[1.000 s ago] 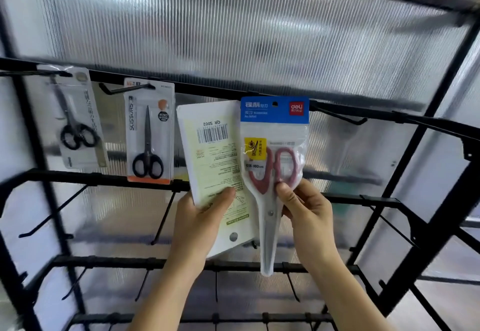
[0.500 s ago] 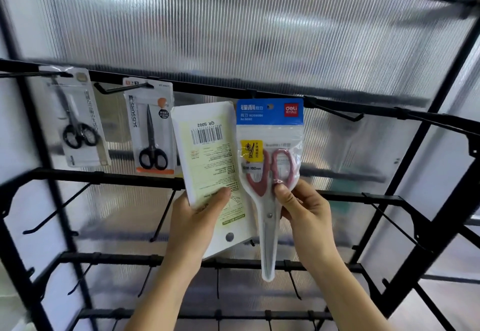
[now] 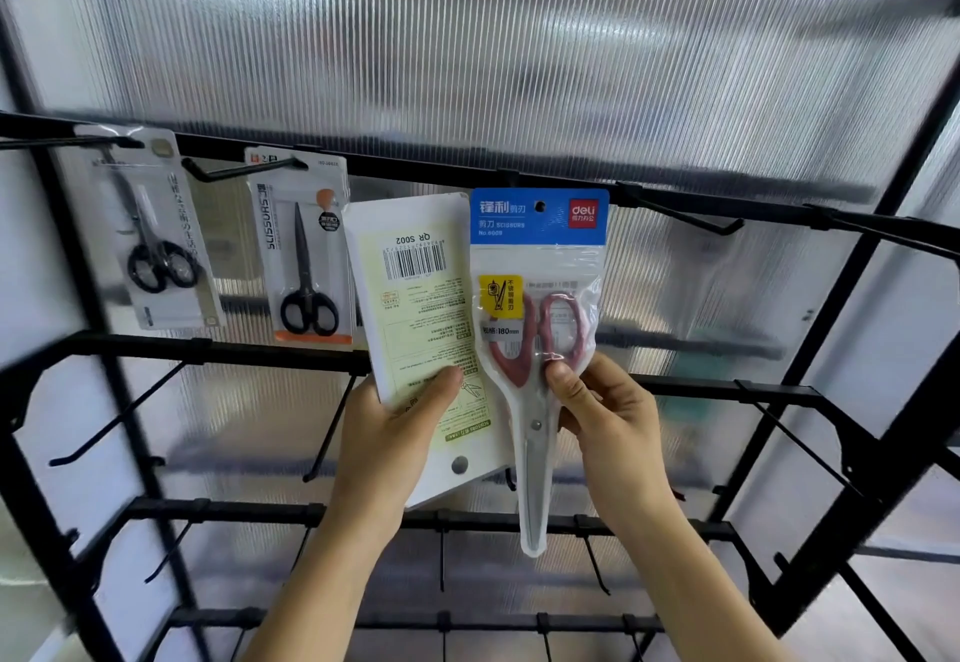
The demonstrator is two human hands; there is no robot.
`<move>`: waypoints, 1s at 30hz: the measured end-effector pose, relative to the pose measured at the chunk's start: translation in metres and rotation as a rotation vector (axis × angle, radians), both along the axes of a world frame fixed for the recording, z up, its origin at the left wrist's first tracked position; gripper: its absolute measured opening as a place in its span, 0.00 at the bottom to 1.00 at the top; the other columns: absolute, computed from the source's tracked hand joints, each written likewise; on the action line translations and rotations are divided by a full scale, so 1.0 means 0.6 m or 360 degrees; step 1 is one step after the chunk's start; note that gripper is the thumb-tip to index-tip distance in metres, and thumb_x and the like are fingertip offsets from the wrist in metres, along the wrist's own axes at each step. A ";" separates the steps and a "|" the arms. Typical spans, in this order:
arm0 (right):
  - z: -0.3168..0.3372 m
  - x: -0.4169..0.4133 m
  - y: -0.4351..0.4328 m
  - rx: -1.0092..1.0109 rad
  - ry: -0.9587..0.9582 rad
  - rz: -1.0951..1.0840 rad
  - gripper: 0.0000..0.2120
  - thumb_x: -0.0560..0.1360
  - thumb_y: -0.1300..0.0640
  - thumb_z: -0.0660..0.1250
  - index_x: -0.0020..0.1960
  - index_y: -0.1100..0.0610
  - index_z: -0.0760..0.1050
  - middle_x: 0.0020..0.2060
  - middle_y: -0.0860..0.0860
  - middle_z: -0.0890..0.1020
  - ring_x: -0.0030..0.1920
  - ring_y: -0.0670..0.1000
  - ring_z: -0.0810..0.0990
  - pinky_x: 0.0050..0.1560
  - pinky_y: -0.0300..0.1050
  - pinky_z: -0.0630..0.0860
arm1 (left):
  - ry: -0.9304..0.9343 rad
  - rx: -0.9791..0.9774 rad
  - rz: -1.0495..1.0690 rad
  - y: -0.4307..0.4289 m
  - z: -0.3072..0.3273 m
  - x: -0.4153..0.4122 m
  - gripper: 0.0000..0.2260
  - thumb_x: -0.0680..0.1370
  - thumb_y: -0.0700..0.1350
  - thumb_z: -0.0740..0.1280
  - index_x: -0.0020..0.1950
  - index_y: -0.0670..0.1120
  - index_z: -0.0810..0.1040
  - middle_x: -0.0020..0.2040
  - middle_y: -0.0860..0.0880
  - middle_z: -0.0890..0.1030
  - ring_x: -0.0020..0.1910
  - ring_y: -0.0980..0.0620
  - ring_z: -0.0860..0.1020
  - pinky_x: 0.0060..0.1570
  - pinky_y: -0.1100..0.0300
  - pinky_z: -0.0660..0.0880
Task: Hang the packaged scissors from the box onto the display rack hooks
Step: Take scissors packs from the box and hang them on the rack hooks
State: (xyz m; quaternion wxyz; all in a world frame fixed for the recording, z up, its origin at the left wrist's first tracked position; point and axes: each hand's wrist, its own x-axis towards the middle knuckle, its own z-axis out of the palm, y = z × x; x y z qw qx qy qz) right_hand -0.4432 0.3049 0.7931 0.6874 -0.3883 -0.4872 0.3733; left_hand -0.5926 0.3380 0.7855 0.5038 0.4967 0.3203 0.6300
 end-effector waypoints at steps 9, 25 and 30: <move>-0.002 0.004 0.008 -0.0025 0.0018 -0.0044 0.08 0.65 0.55 0.67 0.42 0.56 0.81 0.37 0.49 0.84 0.38 0.47 0.82 0.40 0.41 0.79 | -0.0008 0.0020 -0.0016 0.012 -0.003 0.004 0.09 0.73 0.37 0.68 0.45 0.53 0.80 0.40 0.58 0.84 0.41 0.59 0.82 0.35 0.70 0.76; 0.002 0.026 0.189 -0.0369 -0.0290 -0.0429 0.06 0.75 0.55 0.66 0.45 0.58 0.77 0.37 0.51 0.81 0.40 0.50 0.80 0.44 0.45 0.79 | 0.0255 -0.0018 0.0268 0.047 -0.012 -0.007 0.09 0.75 0.40 0.67 0.54 0.49 0.77 0.50 0.55 0.80 0.45 0.59 0.78 0.34 0.74 0.75; 0.022 0.037 0.262 -0.0942 -0.0779 -0.0666 0.24 0.73 0.51 0.68 0.63 0.63 0.68 0.53 0.57 0.74 0.46 0.52 0.76 0.49 0.46 0.78 | 0.0369 0.0011 0.0285 0.051 -0.007 -0.008 0.09 0.77 0.41 0.65 0.56 0.48 0.78 0.51 0.54 0.80 0.46 0.57 0.78 0.34 0.75 0.74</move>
